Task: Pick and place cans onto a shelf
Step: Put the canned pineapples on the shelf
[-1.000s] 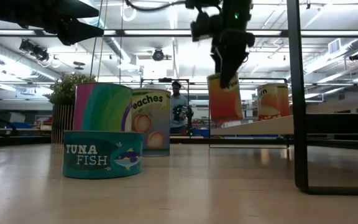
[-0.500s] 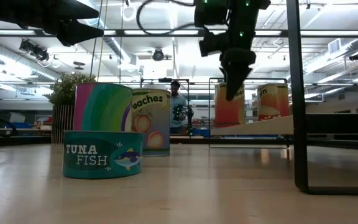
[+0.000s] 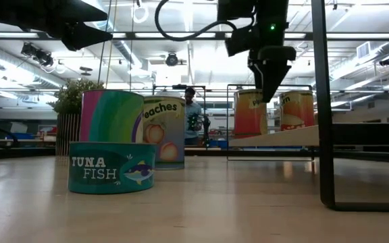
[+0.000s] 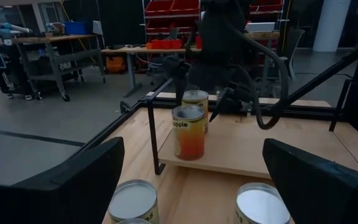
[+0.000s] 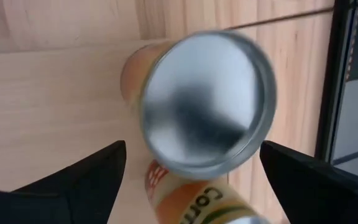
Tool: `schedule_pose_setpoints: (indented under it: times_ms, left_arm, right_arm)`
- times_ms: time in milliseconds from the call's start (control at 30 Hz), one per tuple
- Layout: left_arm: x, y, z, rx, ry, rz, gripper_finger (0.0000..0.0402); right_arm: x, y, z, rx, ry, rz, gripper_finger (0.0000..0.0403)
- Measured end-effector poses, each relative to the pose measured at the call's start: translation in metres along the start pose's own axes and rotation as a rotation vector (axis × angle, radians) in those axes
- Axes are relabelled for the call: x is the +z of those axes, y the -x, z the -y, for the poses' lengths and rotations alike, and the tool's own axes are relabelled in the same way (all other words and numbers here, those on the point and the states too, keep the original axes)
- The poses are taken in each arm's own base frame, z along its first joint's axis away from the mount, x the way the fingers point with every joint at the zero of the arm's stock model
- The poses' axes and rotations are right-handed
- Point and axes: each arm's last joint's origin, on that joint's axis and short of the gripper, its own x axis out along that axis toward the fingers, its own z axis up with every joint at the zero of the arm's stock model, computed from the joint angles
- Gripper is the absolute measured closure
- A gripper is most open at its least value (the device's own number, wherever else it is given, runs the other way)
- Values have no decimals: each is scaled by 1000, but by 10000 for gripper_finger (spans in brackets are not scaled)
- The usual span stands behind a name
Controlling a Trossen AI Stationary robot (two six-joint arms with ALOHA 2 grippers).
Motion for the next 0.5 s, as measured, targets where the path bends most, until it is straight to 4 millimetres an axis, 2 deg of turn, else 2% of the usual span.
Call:
schedule_pose_setpoints:
  times_ms: [167,367,500]
  left_arm:
    - [0,0,0,0,6,0,12]
    - [0,0,0,0,1,2,12]
    - [0,0,0,0,5,0,12]
  right_arm:
    - [-4,3,-7,11,-26,-35,26]
    - [-1,16,-7,-113,-14,7,26]
    - [-1,16,-6,-155,11,12,26]
